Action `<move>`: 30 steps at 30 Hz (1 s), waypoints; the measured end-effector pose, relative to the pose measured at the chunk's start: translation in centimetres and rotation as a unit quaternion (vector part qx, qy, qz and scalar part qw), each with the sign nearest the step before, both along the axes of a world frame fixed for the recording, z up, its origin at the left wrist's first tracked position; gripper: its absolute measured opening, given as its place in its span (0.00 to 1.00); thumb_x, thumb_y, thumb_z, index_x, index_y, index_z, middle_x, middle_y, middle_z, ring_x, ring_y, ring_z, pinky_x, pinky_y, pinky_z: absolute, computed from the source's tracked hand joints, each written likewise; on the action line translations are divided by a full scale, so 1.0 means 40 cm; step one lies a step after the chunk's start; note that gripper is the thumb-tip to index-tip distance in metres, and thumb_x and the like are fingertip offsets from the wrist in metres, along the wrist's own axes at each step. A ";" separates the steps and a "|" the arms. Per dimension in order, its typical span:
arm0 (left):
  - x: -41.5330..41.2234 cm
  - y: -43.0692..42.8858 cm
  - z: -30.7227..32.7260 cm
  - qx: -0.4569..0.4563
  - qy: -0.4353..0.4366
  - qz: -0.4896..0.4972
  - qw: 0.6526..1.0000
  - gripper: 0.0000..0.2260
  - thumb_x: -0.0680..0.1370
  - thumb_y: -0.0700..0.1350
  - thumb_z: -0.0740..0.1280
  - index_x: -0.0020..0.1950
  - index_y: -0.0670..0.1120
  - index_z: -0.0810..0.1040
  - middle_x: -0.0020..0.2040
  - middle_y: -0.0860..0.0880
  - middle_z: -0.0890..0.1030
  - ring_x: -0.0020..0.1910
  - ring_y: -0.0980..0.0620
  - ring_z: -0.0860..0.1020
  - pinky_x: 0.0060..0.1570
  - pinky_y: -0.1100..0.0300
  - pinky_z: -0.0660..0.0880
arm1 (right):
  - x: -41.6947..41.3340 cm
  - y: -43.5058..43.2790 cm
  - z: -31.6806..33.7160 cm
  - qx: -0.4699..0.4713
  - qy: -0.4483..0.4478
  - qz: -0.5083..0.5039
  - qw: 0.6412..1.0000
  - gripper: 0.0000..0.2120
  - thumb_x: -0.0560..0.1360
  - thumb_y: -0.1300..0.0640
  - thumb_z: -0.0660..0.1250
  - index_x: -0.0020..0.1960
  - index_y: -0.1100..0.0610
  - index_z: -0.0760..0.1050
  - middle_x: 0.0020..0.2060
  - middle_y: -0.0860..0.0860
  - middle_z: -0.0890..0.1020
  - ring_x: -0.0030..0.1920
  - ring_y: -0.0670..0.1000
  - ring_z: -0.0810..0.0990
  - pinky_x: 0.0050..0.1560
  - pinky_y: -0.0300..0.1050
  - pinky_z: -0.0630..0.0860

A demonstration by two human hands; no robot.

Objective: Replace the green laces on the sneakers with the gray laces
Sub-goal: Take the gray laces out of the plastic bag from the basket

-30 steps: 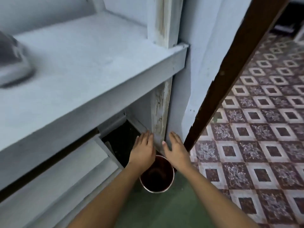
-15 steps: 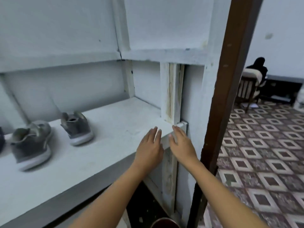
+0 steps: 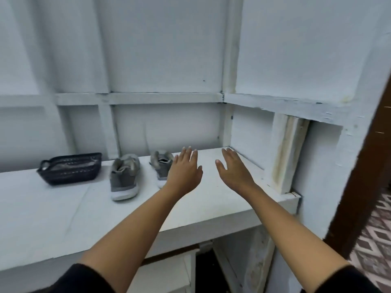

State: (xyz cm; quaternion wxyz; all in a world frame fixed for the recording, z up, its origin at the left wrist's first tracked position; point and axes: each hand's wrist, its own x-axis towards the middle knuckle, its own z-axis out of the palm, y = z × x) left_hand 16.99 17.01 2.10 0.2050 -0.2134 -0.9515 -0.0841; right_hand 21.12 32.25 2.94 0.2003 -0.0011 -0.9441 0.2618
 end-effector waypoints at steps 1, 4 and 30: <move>-0.011 -0.033 0.003 0.001 0.000 0.015 1.000 0.26 0.82 0.50 0.51 0.77 0.41 0.49 0.78 0.42 0.49 0.77 0.45 0.46 0.74 0.50 0.45 | -0.017 -0.030 0.002 0.005 0.002 0.012 1.000 0.26 0.82 0.49 0.52 0.76 0.58 0.54 0.77 0.53 0.54 0.77 0.50 0.49 0.73 0.44 0.50; -0.042 -0.165 0.006 0.009 0.000 0.061 0.998 0.24 0.82 0.48 0.51 0.76 0.40 0.51 0.78 0.42 0.52 0.77 0.45 0.48 0.73 0.50 0.46 | -0.078 -0.146 0.002 0.006 0.004 0.062 0.998 0.26 0.82 0.50 0.53 0.76 0.60 0.55 0.76 0.53 0.55 0.77 0.51 0.50 0.73 0.43 0.50; -0.428 -1.001 -0.055 0.067 -0.117 0.187 0.973 0.12 0.78 0.39 0.56 0.48 0.36 0.78 0.48 0.39 0.79 0.46 0.42 0.77 0.48 0.50 0.75 | -0.543 -1.044 -0.075 -0.053 -0.131 0.132 0.981 0.17 0.80 0.65 0.54 0.67 0.65 0.67 0.62 0.62 0.73 0.61 0.61 0.74 0.55 0.48 0.71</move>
